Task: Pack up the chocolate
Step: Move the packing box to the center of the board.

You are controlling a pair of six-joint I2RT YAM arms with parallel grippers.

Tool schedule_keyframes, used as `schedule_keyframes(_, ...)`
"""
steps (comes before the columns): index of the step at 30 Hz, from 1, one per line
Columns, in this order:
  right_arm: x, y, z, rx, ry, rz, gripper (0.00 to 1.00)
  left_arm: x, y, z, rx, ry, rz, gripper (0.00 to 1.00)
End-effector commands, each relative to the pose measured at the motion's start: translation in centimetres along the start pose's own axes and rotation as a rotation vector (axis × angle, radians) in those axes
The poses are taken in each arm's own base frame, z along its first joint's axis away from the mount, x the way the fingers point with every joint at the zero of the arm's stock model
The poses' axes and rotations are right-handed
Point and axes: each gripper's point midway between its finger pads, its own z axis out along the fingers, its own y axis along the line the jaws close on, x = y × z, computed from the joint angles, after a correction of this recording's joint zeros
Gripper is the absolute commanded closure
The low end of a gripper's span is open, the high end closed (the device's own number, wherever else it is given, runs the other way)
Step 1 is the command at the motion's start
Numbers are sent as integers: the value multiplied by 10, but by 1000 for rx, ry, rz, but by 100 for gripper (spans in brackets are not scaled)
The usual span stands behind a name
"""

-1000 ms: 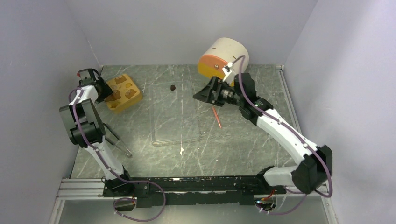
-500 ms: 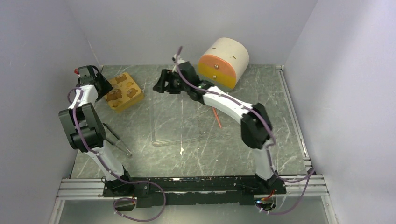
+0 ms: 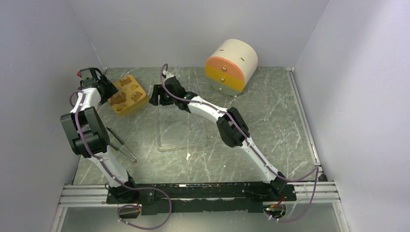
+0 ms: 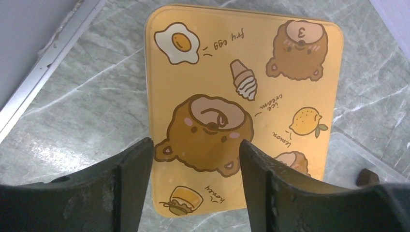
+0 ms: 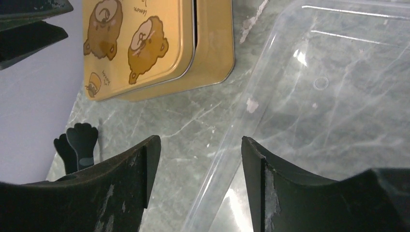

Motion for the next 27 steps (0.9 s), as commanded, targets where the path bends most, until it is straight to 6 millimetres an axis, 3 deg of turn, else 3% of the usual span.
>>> schedule_keyframes(1,-54,35,0,-136,-198,-14,34,2,-8,2,59,6,-24,33)
schedule_keyframes(5,-58,41,-1,-169,-227,8,37,0,-22,-2,141,9,-52,37)
schedule_keyframes(11,-64,48,-7,-189,-238,5,37,-36,-53,-33,270,-104,-54,36)
schedule_keyframes(13,-61,49,-10,-191,-226,7,37,-40,-62,-39,308,-109,-34,34)
schedule_keyframes(19,-68,48,-37,-171,-241,-24,37,-16,-80,-40,297,-60,145,32)
schedule_keyframes(22,-71,35,-54,-148,-242,20,37,-6,-96,-32,375,-30,179,33)
schedule_keyframes(27,-69,38,-76,-170,-244,20,37,8,-126,-8,443,-21,213,33)
